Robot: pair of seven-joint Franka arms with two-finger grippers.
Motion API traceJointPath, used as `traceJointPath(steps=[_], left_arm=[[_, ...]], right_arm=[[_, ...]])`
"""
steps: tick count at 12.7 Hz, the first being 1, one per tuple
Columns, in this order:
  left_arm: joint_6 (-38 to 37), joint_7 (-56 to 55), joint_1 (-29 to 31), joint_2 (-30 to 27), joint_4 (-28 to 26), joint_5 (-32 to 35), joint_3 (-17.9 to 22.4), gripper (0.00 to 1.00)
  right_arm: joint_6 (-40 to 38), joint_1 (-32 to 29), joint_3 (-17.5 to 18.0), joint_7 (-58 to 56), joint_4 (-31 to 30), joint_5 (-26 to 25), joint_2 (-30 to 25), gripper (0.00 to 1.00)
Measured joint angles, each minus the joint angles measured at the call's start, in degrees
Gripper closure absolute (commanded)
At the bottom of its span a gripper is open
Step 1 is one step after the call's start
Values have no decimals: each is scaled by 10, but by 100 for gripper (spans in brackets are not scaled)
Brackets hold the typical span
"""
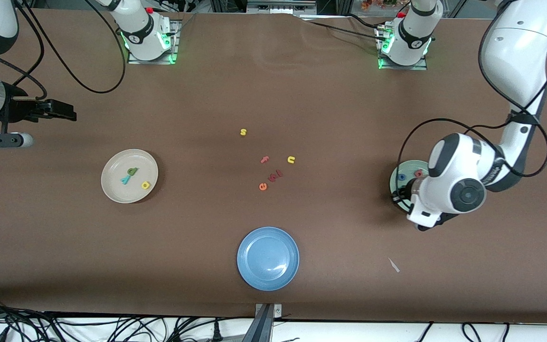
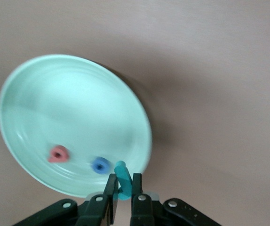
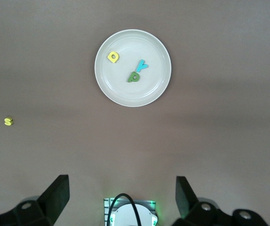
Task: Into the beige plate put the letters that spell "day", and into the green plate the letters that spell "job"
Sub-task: 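Return the right arm to rest while the left gripper carries j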
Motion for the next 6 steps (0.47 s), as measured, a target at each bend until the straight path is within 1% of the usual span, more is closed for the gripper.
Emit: traceJointPath(steps=[3, 6], left_arm=[[0, 67, 45, 0, -24, 0, 0, 100], [1, 103, 57, 1, -46, 0, 0, 100]], right_arm=[[15, 3, 0, 0, 0, -10, 0, 0], [31, 3, 0, 0, 0, -14, 1, 0]])
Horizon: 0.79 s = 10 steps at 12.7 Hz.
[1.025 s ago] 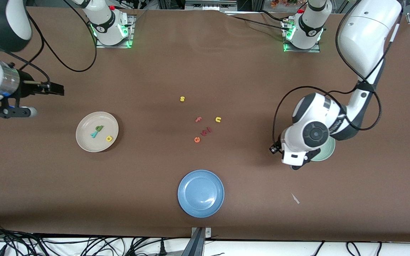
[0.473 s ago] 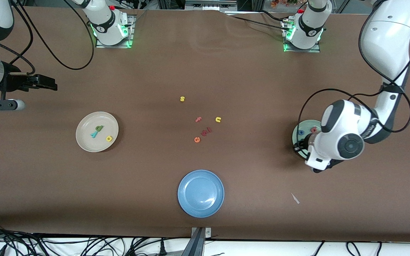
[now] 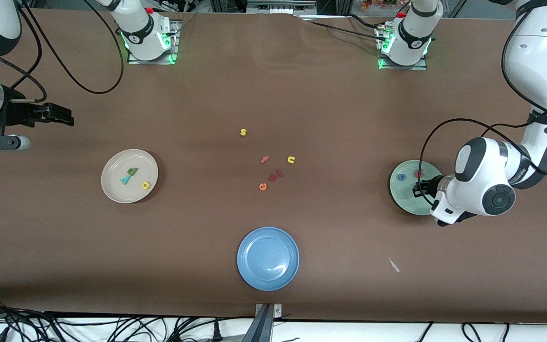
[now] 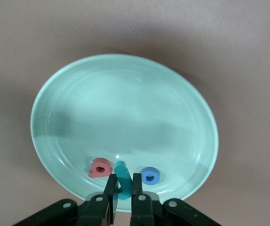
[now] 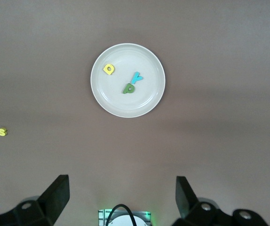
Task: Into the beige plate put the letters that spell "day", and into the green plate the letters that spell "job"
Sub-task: 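Return the right arm to rest while the left gripper carries j, then open the left gripper to drop the cyan j on the green plate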
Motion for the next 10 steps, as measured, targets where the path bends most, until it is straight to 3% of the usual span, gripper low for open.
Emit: traceJointPath(steps=[8, 9, 10], left_arm=[[55, 18, 7, 30, -33, 0, 0, 97], [58, 18, 7, 32, -33, 0, 0, 92], [60, 19, 7, 32, -33, 0, 0, 61]], right_arm=[[3, 1, 1, 0, 0, 0, 6, 0], [3, 1, 1, 0, 0, 0, 6, 0], [3, 1, 1, 0, 0, 0, 6, 0]])
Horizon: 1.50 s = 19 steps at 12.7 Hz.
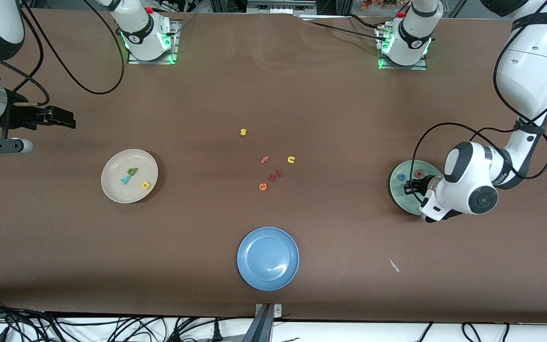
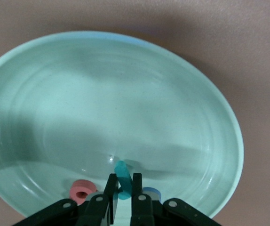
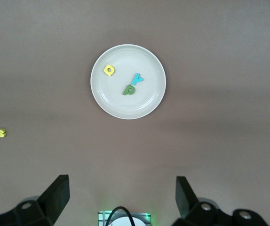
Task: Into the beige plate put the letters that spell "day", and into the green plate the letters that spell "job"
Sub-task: 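Open the left gripper to drop the cyan j on the green plate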
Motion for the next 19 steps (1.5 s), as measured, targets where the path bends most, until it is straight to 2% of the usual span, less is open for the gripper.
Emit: traceJointPath(steps=[1, 2, 7, 13, 15, 17, 19], left_arm=[[1, 0, 0, 0, 0, 0, 0, 7], [2, 1, 0, 0, 0, 0, 0, 0], [-6, 10, 1, -11, 11, 0, -1, 0], [-47, 145, 1, -135, 34, -1, -19, 0], [-66, 167, 1, -163, 58, -1, -44, 0], [-122, 170, 0, -182, 106, -1, -75, 0], [-184, 173, -4, -195, 161, -1, -87, 0]], right_arm=[[0, 0, 0, 0, 0, 0, 0, 0], [0, 0, 0, 0, 0, 0, 0, 0], [-2, 3, 3, 0, 0, -9, 0, 0], [-1, 5, 2, 0, 0, -10, 2, 0], [-1, 5, 1, 0, 0, -10, 2, 0], [-1, 5, 0, 0, 0, -10, 2, 0], [-1, 5, 0, 0, 0, -10, 2, 0]])
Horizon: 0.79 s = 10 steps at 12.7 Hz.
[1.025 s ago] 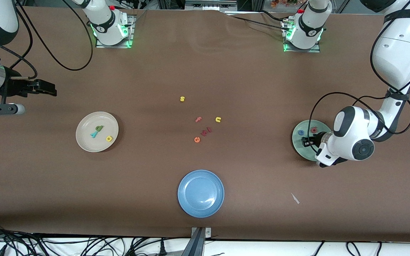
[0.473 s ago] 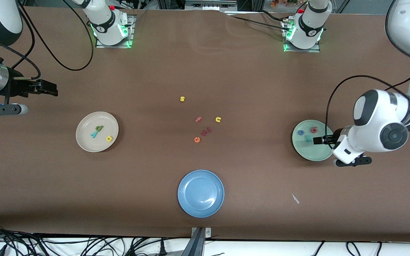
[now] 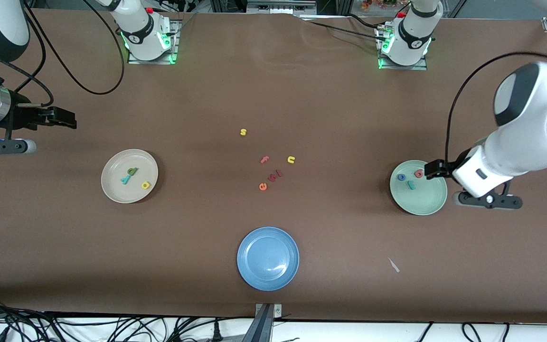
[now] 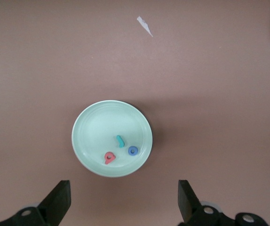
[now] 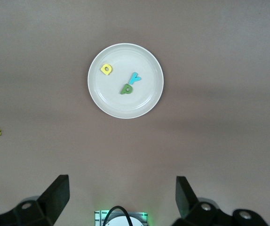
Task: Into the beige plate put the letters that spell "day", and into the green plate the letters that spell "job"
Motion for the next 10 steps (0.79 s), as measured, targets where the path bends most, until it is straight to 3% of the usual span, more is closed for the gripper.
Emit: traceJointPath(steps=[3, 8, 10], left_arm=[[-21, 8, -26, -37, 23, -28, 44, 0], [-25, 17, -164, -115, -14, -104, 262, 0], [4, 18, -180, -152, -57, -137, 300, 0]], right_arm=[[0, 0, -1, 0, 0, 0, 0, 0], [0, 0, -1, 0, 0, 0, 0, 0], [0, 1, -1, 0, 0, 0, 0, 0]])
